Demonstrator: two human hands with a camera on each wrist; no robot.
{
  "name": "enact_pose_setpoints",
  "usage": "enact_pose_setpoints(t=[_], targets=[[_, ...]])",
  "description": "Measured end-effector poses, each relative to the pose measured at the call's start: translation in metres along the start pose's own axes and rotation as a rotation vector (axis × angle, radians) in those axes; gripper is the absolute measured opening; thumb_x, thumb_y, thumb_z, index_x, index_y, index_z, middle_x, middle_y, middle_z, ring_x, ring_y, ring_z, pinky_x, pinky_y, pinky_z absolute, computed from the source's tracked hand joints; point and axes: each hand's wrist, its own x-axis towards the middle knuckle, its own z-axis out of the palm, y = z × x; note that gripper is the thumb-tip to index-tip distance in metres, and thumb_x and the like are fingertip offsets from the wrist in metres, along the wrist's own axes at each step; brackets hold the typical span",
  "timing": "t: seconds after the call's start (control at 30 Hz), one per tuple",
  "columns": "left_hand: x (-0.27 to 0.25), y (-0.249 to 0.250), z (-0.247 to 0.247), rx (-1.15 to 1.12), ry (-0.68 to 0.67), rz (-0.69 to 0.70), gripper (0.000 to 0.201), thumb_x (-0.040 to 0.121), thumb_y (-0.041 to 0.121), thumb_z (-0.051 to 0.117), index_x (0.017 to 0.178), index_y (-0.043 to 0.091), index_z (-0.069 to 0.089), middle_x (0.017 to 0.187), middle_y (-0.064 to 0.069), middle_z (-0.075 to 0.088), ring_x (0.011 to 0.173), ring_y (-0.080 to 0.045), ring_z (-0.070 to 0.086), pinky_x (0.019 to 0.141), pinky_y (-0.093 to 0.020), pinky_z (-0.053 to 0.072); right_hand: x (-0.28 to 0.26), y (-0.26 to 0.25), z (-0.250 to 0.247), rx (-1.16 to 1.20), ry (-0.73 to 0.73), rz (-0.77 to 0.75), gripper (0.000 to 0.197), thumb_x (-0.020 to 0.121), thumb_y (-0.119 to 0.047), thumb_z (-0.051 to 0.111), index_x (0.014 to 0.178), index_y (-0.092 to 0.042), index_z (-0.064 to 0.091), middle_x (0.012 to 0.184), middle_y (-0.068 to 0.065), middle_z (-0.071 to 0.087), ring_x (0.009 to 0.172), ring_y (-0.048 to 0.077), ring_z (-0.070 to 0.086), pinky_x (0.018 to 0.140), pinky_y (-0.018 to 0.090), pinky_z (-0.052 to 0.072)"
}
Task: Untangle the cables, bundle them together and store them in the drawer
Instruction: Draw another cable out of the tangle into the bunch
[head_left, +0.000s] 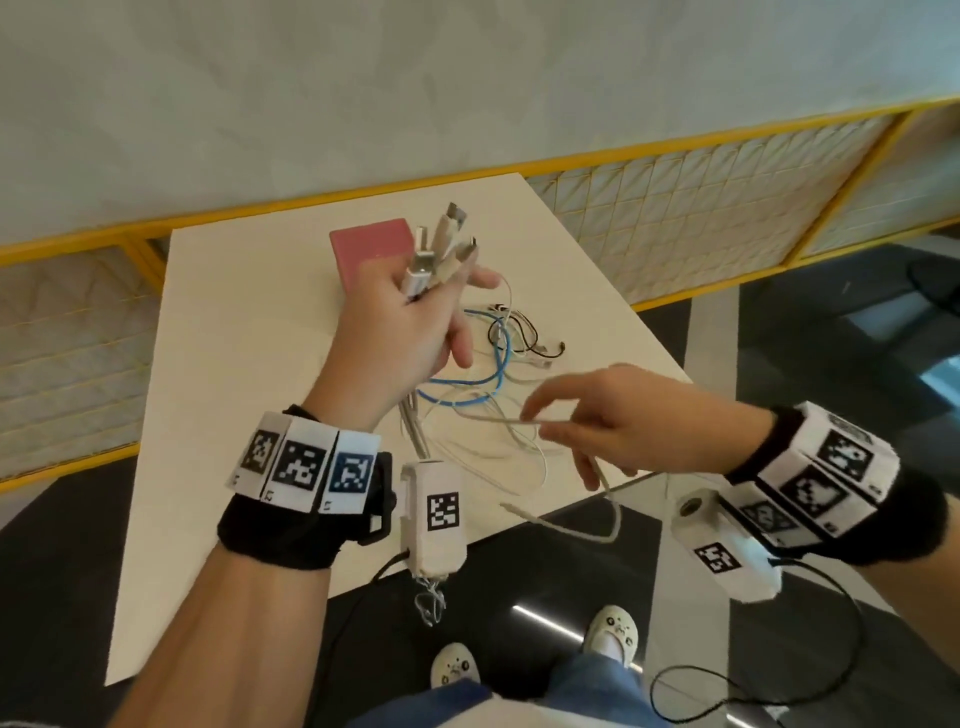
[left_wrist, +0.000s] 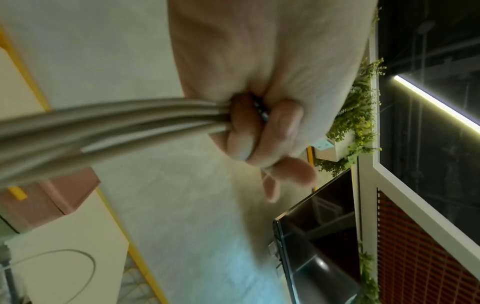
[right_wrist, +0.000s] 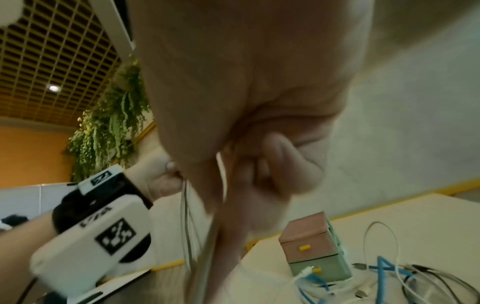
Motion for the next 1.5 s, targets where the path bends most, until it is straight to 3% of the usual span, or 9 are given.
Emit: enact_pose_setpoints(t=[0.1,0.2,0.37,0.53,0.63,0.7,0.87,1.07,1.5], targets=[[-0.002,0.009,0.004,-0.013,-0.127,0.023,0.056,0.102,0.037,0.042,0.071,-0.004,0.066,0.046,-0.011,0.060,0.027,-0.015,0.035,0.033,-0.018,0.026,-0.003,0.007,0.010,-0.125,-0.219,0.002,0.026,0.094,-0.045,0.045,0.105,-0.030,0.063,0.077,-0.012,0.072,0.059,0.006,0.066,0.077,0.028,0.056],[-0.005,0.016,0.009,-0.065,-0.263,0.048,0.059,0.104,0.035,0.036,0.065,0.002,0.065,0.057,-0.013,0.068,0.041,-0.020,0.057,0.040,-0.022,0.040,-0.001,0.006,0.006,-0.194,0.046,-0.064,0.028,0.093,-0.044,0.044,0.102,-0.026,0.063,0.083,-0.013,0.069,0.073,0.004,0.064,0.077,0.026,0.053],[-0.001,0.014,0.021,0.160,-0.412,0.233,0.052,0.105,0.032,0.030,0.088,0.015,0.077,0.107,0.008,0.073,0.104,-0.003,0.066,0.093,-0.021,0.048,0.009,-0.007,0.001,0.056,0.354,-0.204,0.039,0.093,-0.043,0.044,0.120,-0.017,0.057,0.116,-0.009,0.062,0.106,-0.002,0.054,0.092,0.015,0.044],[-0.001,0.013,0.033,0.186,-0.432,0.122,0.042,0.102,0.038,0.039,0.099,0.021,0.076,0.111,0.013,0.072,0.090,0.012,0.064,0.070,-0.007,0.048,0.021,-0.023,0.016,0.501,0.280,-0.277,0.024,0.099,-0.017,0.034,0.101,0.002,0.049,0.087,0.005,0.060,0.082,0.010,0.061,0.083,0.031,0.052],[0.001,0.012,0.034,-0.044,-0.231,0.094,0.022,0.096,0.023,0.060,0.118,0.023,0.063,0.098,0.001,0.074,0.080,-0.009,0.073,0.059,-0.019,0.052,0.027,-0.024,0.022,0.752,0.232,-0.247,0.021,0.099,-0.020,0.028,0.089,-0.013,0.045,0.070,0.002,0.042,0.056,0.015,0.041,0.056,0.038,0.047],[0.003,0.008,0.032,-0.221,-0.131,0.156,0.057,0.089,0.007,0.068,0.131,0.035,0.042,0.091,-0.010,0.069,0.065,-0.026,0.072,0.060,-0.030,0.057,0.029,-0.025,0.022,0.837,0.203,-0.216,0.025,0.101,-0.020,0.026,0.085,-0.021,0.045,0.069,-0.001,0.038,0.053,0.013,0.029,0.049,0.032,0.028],[0.007,0.012,0.033,-0.157,-0.042,0.153,0.018,0.092,0.015,0.065,0.094,0.005,0.051,0.076,-0.015,0.062,0.058,-0.022,0.071,0.041,-0.018,0.046,0.033,-0.030,0.014,0.900,0.207,-0.284,0.027,0.103,-0.011,0.022,0.086,-0.010,0.044,0.066,0.008,0.034,0.050,0.021,0.037,0.048,0.031,0.039],[0.007,0.012,0.030,-0.108,-0.074,0.325,0.019,0.097,0.020,0.057,0.115,0.014,0.056,0.097,-0.018,0.064,0.076,-0.020,0.073,0.068,-0.035,0.059,0.034,-0.033,0.008,0.905,0.245,-0.306,0.028,0.103,-0.012,0.021,0.084,-0.009,0.041,0.064,0.005,0.032,0.049,0.016,0.037,0.050,0.029,0.041],[0.009,0.012,0.020,-0.001,-0.095,0.395,0.039,0.102,0.028,0.040,0.092,-0.009,0.048,0.081,-0.016,0.064,0.070,-0.014,0.072,0.058,-0.019,0.049,0.039,-0.036,0.004,0.858,0.236,-0.397,0.018,0.099,-0.015,0.028,0.090,-0.007,0.042,0.071,-0.001,0.042,0.063,0.014,0.045,0.062,0.033,0.043]])
